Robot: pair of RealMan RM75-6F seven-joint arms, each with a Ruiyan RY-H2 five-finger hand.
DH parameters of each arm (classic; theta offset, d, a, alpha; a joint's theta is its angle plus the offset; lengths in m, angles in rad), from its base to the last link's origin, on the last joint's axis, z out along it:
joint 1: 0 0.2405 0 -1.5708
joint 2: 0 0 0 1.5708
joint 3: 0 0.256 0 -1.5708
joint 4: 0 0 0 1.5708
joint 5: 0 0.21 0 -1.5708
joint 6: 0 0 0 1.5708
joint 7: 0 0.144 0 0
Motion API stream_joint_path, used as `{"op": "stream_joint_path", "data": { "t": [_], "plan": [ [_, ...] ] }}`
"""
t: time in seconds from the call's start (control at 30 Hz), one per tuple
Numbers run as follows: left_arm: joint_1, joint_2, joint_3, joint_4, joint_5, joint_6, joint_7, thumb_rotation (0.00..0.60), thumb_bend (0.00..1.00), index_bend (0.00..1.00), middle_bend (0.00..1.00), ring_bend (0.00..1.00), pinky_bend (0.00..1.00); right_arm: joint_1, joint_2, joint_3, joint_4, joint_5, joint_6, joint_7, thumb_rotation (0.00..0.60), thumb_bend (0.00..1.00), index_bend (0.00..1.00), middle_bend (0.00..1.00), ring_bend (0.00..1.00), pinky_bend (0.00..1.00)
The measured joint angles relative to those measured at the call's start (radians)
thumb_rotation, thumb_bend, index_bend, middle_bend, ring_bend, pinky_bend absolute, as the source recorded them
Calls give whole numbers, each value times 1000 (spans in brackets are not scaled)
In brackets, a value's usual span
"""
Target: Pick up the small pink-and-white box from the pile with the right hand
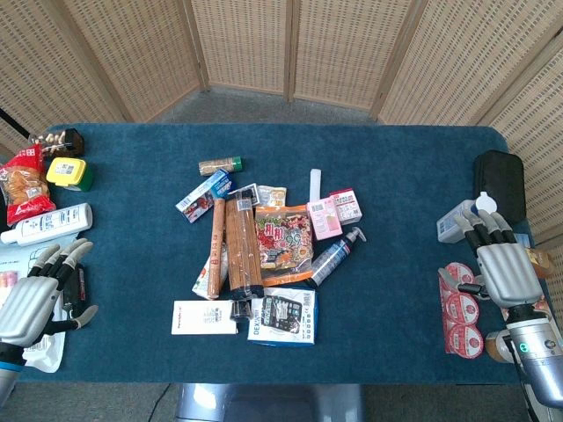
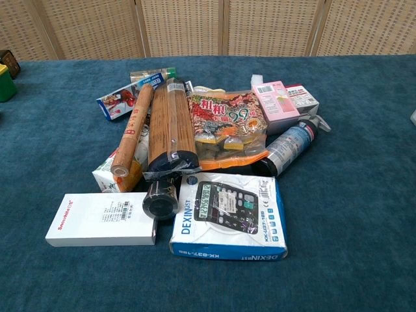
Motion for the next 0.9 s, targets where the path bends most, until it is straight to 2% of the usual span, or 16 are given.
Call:
{"op": "stream_joint_path", "data": {
  "t": [0.57,0.77,0.9],
  "plan": [
    [5,14,7,-1,40,7,-14,600,305,50,45,128,0,8,10,0,-15,-42,-33,27,318,303,0,65,0,42],
    [-7,14,3,-13,37,-15,3,600,305,50,44,128,0,70,6,20,-13,-43,-116,21,319,302,0,27,0,42],
    [-17,13,-2,-21,30,-27,15,600,306,50,44,127,0,147,-11,41,2,-31,-222,14,330,302,0,0,0,42]
  ]
}}
